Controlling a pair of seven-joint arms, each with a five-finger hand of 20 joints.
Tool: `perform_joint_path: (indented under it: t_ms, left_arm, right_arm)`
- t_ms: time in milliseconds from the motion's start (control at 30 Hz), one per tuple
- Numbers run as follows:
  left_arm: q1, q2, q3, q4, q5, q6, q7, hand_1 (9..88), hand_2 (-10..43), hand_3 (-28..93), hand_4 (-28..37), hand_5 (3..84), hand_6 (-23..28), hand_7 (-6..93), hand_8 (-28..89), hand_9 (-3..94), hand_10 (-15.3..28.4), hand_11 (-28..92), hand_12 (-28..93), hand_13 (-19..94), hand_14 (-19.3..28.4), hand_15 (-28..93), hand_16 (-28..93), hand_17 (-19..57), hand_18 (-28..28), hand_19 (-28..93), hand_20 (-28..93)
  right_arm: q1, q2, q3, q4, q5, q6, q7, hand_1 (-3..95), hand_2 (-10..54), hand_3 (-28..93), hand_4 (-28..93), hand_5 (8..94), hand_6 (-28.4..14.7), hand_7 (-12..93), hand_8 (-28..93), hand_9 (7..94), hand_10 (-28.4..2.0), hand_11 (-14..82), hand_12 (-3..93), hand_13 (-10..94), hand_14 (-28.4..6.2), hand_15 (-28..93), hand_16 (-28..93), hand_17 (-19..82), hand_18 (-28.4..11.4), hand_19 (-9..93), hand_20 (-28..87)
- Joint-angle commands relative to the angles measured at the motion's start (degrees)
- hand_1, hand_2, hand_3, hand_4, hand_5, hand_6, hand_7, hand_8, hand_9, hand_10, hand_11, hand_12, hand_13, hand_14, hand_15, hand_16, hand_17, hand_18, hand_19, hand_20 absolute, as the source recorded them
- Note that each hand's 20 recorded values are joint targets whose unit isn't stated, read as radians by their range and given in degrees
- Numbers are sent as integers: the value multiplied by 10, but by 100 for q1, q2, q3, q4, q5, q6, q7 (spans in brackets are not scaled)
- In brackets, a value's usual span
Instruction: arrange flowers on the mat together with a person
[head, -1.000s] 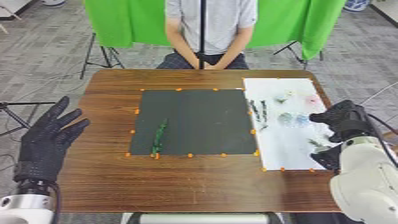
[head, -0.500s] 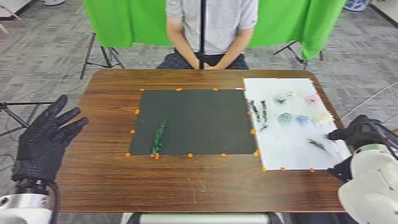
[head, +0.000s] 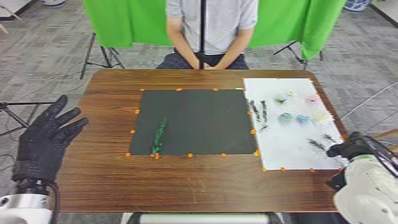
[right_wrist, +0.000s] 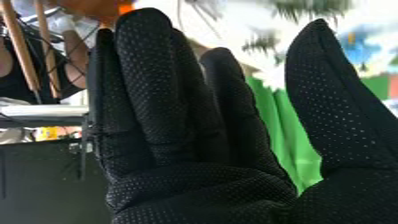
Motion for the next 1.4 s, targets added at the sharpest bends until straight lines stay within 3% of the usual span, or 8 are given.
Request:
perform_joint_path:
  t_ms: [33, 300, 433, 533, 633, 767, 1033, 1400]
  left_arm:
    - [-4, -137, 5, 28, 97, -37, -155, 205, 79, 745, -255, 296, 45, 108, -84, 291, 150, 188, 122, 211, 210, 406, -45, -95, 195, 373, 134]
    - [40, -110, 4, 21, 49, -8, -84, 206, 79, 745, -253, 298, 44, 111, -85, 291, 150, 188, 121, 210, 210, 408, -45, -95, 195, 373, 134]
    - [82, -60, 4, 20, -6, 24, -23, 206, 79, 744, -253, 298, 44, 111, -86, 291, 150, 188, 121, 210, 210, 408, -45, -95, 195, 373, 134]
    - [124, 24, 16, 15, -87, 64, 72, 207, 80, 744, -253, 298, 44, 111, -86, 291, 150, 188, 121, 210, 210, 407, -46, -96, 196, 373, 134]
    - [68, -21, 31, 22, -32, 36, -1, 206, 79, 745, -252, 297, 45, 109, -85, 291, 150, 187, 121, 210, 210, 407, -46, -95, 196, 374, 135]
    - [61, -13, 19, 27, -37, 36, -6, 206, 79, 745, -253, 297, 44, 108, -85, 291, 150, 186, 121, 210, 210, 408, -45, -95, 195, 374, 134]
    - [37, -116, -38, 26, 47, -14, -118, 206, 79, 750, -248, 298, 45, 108, -85, 291, 150, 186, 121, 210, 210, 408, -46, -95, 195, 373, 134]
    - [109, -48, -81, 23, -12, 15, -82, 210, 78, 753, -238, 298, 45, 109, -85, 290, 150, 185, 122, 210, 210, 408, -47, -95, 195, 373, 134]
  right_arm:
    - [433, 99, -552, 461, -59, 48, 19, 413, -58, 645, -185, 553, -43, 77, -100, 634, -196, 239, 164, 664, -161, 590, 113, 412, -248, 932, -234]
    - [580, 151, -882, 671, -221, 206, 106, 451, -68, 636, -190, 353, 2, -23, -79, 634, -165, 266, 159, 678, -134, 609, 114, 431, -230, 932, -229]
    - [474, 136, -804, 593, -289, 270, 82, 475, -76, 638, -202, 386, 41, -18, -83, 662, -149, 290, 158, 698, -114, 607, 118, 470, -194, 925, -230]
    - [406, 138, -749, 514, -392, 376, 84, 485, -82, 637, -205, 461, -13, 1, -85, 672, -143, 295, 155, 705, -107, 600, 125, 479, -185, 922, -237]
    - [494, 227, -846, 540, -354, 377, 159, 482, -86, 637, -204, 510, -33, 14, -86, 674, -145, 294, 155, 705, -108, 597, 126, 480, -183, 921, -240]
    - [689, 247, -989, 600, -266, 306, 149, 501, -92, 624, -211, 438, 64, 1, -81, 694, -136, 292, 164, 719, -104, 590, 125, 495, -177, 924, -248]
    - [779, 333, -1256, 606, -541, 472, 126, 636, -95, 526, -243, 765, 10, 188, -52, 894, -80, 143, 330, 819, -52, 528, 167, 529, -153, 931, -211]
    - [655, 363, -1177, 442, -977, 995, 76, 631, -95, 555, -272, 858, 4, 164, 26, 928, -83, 210, 269, 878, -44, 491, 194, 565, -148, 932, -155]
